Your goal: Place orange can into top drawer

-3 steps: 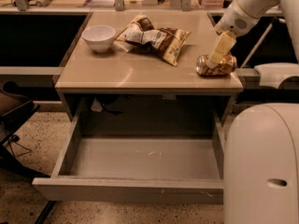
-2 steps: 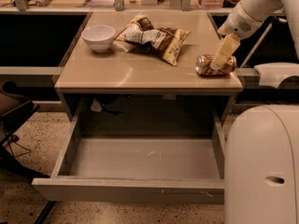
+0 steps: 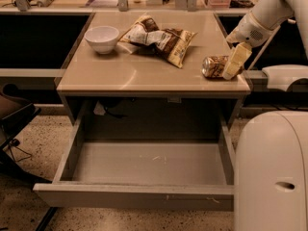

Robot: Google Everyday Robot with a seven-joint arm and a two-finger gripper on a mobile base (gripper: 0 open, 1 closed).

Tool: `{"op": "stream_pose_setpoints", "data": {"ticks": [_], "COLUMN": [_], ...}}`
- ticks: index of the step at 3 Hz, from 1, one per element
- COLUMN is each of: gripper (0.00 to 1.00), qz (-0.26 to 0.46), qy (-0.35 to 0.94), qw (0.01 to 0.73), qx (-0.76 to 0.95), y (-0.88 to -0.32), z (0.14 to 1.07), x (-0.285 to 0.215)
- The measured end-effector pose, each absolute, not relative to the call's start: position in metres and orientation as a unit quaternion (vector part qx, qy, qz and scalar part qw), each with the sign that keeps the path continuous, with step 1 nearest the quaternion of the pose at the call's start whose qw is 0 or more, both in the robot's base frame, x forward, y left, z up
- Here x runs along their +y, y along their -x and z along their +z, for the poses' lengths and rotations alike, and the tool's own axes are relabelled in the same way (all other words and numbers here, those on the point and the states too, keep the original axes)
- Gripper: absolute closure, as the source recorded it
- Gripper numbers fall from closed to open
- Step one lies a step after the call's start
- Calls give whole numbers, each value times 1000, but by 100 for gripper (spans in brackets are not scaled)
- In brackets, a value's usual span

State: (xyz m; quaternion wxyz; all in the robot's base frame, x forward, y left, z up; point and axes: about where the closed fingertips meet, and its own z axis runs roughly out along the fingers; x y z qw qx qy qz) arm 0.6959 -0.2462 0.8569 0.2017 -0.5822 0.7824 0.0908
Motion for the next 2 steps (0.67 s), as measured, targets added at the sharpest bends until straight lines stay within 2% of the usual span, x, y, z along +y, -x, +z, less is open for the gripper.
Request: {"op": "stream_pose_setpoints", "data": {"ticks": [2], "gripper": [0], "qz": [88], "qy": [583], "qw": [204], "qx": [782], "y": [-708], "z": [846], "x": [-238]}}
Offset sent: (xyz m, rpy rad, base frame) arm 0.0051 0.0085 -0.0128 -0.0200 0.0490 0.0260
